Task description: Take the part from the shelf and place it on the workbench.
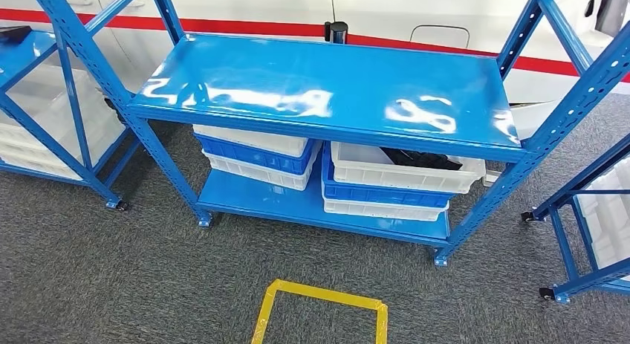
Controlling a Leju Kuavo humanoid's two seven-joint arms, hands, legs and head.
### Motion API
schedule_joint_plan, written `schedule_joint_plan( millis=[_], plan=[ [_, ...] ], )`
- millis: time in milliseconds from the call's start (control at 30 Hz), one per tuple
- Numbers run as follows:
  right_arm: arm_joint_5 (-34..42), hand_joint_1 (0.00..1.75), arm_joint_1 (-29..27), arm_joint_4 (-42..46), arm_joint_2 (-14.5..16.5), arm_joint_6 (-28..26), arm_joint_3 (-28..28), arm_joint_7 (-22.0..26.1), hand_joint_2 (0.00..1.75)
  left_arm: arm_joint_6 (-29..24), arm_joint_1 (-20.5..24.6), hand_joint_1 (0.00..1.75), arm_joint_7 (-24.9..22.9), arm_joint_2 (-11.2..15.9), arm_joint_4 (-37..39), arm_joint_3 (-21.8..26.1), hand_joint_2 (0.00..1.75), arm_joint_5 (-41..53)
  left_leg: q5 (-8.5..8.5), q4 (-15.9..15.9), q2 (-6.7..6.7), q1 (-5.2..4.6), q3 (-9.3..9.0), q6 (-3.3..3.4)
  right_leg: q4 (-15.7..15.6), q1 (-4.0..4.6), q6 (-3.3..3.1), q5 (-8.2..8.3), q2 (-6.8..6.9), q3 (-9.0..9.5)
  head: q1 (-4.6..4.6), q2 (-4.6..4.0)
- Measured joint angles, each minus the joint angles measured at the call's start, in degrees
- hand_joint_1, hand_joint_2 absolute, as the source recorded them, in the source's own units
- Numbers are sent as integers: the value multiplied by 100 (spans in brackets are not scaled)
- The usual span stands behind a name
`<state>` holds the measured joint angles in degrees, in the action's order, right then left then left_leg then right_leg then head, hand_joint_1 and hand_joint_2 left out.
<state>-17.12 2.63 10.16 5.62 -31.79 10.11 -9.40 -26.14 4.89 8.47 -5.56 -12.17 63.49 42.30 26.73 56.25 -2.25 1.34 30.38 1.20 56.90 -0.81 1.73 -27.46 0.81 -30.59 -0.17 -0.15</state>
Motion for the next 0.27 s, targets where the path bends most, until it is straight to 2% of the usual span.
schedule_joint_plan(
  millis=[67, 100, 267],
  plan=[
    [1, 0, 0, 0, 0, -7, 9, 5, 0, 10, 0, 0, 61, 1, 0, 15, 0, -16, -4, -14, 0, 12, 1, -99, 2, 15, -14, 4, 1, -12, 2, 0],
    [1, 0, -1, 0, 0, -10, 13, 7, 0, 14, 0, 0, 87, 2, 0, 22, 0, -25, -5, -16, -1, 15, 2, -128, 2, 20, -20, 5, 1, -17, 2, 0],
    [8, 0, -3, 0, -1, -19, 28, 22, 0, 28, 0, 0, 178, 5, 0, 74, 0, -49, -3, -16, -1, -6, 2, -141, 2, 23, -23, 6, 2, -22, 4, 0]
  ],
)
